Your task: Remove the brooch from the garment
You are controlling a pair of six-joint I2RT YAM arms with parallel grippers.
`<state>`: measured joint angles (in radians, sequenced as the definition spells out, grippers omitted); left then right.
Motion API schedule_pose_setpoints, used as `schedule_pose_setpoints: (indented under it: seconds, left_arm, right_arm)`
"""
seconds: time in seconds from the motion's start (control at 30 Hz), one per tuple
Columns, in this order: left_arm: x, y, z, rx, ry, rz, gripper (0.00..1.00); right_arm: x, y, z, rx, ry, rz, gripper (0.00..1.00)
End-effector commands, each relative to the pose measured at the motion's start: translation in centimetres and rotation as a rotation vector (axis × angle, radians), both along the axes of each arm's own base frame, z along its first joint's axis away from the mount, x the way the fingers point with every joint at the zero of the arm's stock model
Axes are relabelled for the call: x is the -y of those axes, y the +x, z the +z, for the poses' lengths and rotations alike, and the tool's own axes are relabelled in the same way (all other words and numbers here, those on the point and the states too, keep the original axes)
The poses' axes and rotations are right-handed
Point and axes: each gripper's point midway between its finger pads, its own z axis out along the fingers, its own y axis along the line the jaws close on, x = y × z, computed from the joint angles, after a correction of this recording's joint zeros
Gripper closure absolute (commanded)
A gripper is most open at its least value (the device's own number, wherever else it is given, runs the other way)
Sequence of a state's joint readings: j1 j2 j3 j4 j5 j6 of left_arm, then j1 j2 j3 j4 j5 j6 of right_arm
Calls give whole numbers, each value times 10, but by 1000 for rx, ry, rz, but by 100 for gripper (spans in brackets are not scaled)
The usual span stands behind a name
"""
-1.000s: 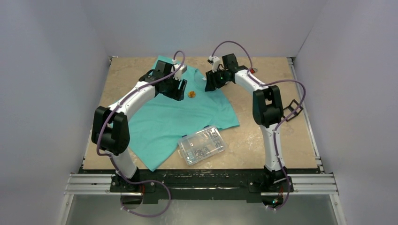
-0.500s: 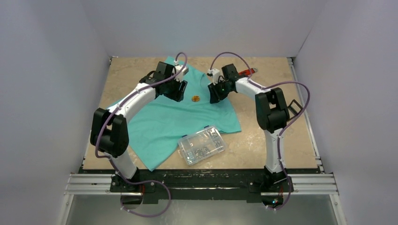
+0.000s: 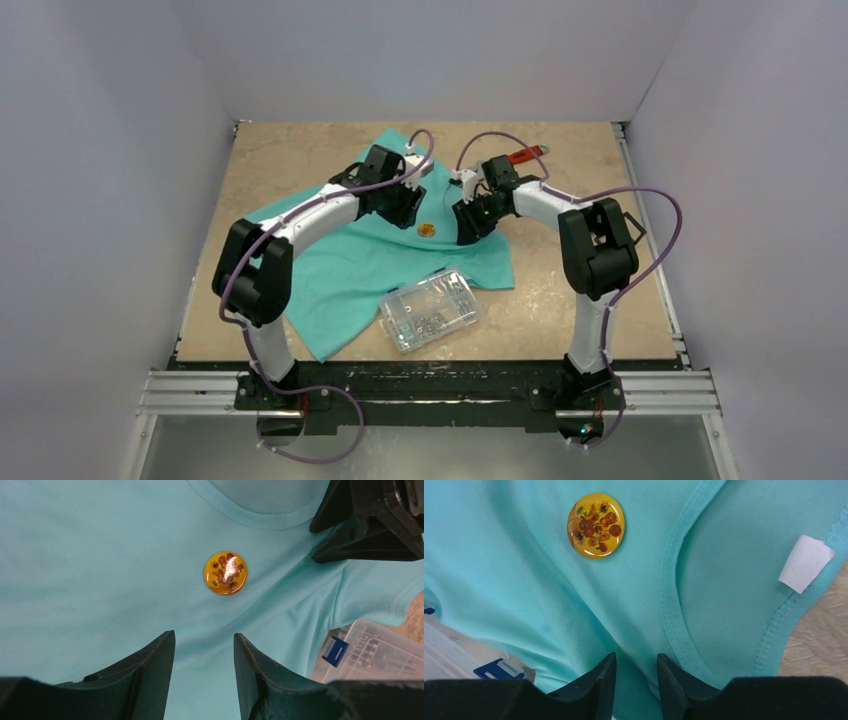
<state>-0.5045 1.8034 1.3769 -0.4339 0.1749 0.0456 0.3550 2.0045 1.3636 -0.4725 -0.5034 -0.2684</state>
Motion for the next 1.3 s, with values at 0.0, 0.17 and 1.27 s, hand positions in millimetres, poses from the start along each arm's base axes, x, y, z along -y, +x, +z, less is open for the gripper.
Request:
schedule_pose_setpoints:
  seconds: [0.0, 0.17, 1.27]
  left_arm:
    - [34, 8, -1, 14, -47, -33, 53]
    - [46, 14, -22, -26, -10, 33, 45]
    - [66, 1, -61, -92, 113, 18, 49]
  right_arm:
    - [-7, -11, 16, -42, 67, -23, 61]
    - [-13, -14, 23, -69, 123, -52, 62]
    - [-1, -18, 12, -151, 176, -141, 65]
